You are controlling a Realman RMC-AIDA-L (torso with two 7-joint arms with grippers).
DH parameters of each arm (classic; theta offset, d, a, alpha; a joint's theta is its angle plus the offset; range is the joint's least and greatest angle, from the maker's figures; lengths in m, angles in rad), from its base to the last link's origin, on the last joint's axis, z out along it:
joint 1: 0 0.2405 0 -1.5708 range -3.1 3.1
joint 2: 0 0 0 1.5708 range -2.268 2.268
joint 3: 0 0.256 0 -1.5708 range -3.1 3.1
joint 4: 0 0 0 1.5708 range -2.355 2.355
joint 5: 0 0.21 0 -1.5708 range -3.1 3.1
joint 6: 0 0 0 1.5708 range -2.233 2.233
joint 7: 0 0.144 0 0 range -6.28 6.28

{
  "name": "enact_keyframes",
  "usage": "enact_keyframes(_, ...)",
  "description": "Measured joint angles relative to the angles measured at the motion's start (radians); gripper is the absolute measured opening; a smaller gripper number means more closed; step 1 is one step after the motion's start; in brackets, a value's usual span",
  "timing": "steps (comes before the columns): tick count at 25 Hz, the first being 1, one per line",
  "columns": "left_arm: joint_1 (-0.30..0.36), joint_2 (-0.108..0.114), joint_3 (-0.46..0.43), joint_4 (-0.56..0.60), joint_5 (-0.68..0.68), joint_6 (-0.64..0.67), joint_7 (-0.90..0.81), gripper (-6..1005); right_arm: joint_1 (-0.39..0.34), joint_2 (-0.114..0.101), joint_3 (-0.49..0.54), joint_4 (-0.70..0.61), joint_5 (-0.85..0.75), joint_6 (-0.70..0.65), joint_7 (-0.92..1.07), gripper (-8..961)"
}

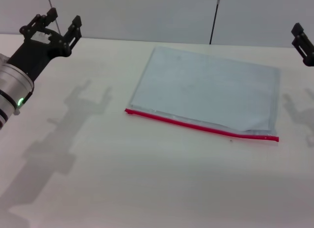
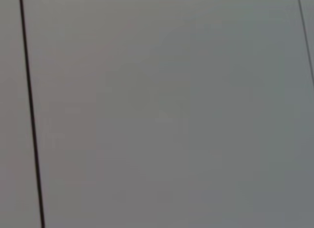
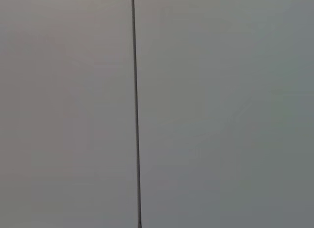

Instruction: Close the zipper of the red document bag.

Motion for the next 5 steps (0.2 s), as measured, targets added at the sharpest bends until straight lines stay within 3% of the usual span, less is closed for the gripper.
enact_keyframes(5,-0.012,0.0,-0.009,-0.021,0.0,-0.003,-0.001,615,0.004,0.0,0.004,0.002,0.001,0.007,0.0,679)
